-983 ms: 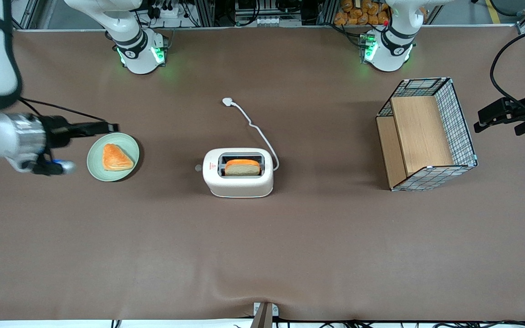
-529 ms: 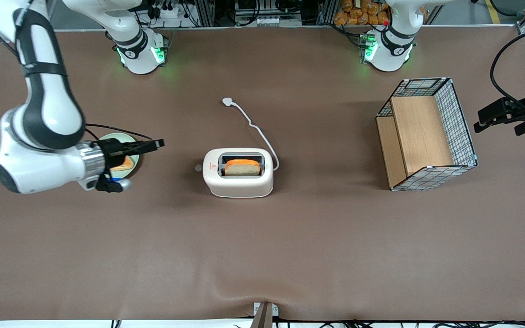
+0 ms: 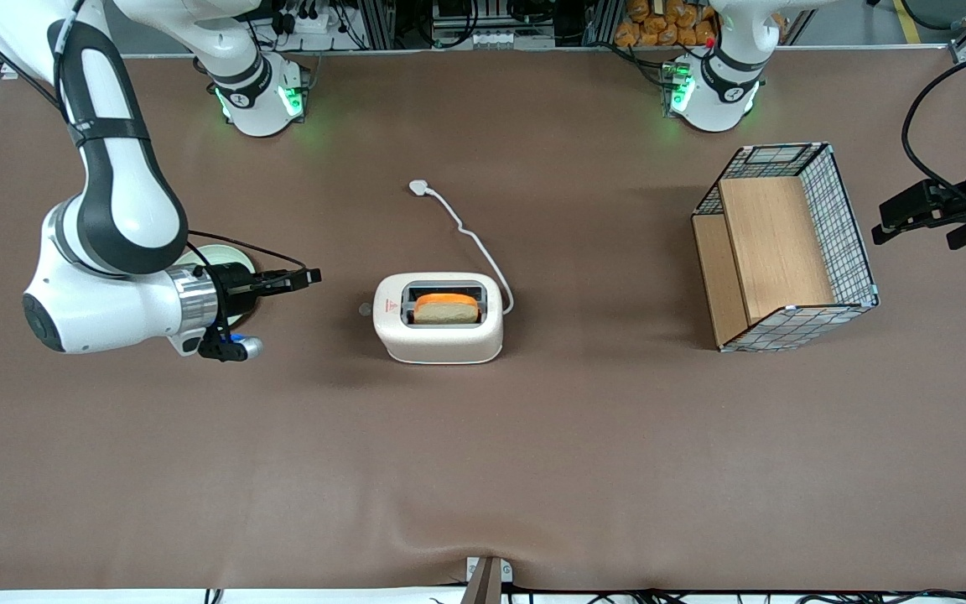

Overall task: Press toaster button with right arm
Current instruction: 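Move the closed right gripper to the toaster's side lever knob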

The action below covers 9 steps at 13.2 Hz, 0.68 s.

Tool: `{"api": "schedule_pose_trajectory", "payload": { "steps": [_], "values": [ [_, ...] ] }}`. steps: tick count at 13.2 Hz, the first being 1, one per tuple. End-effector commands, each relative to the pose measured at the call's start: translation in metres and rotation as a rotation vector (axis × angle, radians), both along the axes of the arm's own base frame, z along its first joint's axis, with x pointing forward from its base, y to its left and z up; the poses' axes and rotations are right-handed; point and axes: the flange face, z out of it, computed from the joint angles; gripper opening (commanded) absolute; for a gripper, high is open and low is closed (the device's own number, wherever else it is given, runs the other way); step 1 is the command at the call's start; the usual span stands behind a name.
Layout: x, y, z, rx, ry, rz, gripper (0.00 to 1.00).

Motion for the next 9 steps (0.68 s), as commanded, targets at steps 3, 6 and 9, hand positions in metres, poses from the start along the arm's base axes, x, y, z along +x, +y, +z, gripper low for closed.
{"api": "schedule_pose_trajectory", "payload": {
  "steps": [3,6,9],
  "values": [
    [0.001,0.016,-0.008,0.027,-0.005,-0.009,0.10],
    [0.001,0.033,-0.008,0.021,-0.039,0.001,0.11],
    [0.001,0.048,-0.011,0.015,-0.071,0.005,0.12]
  ]
}}
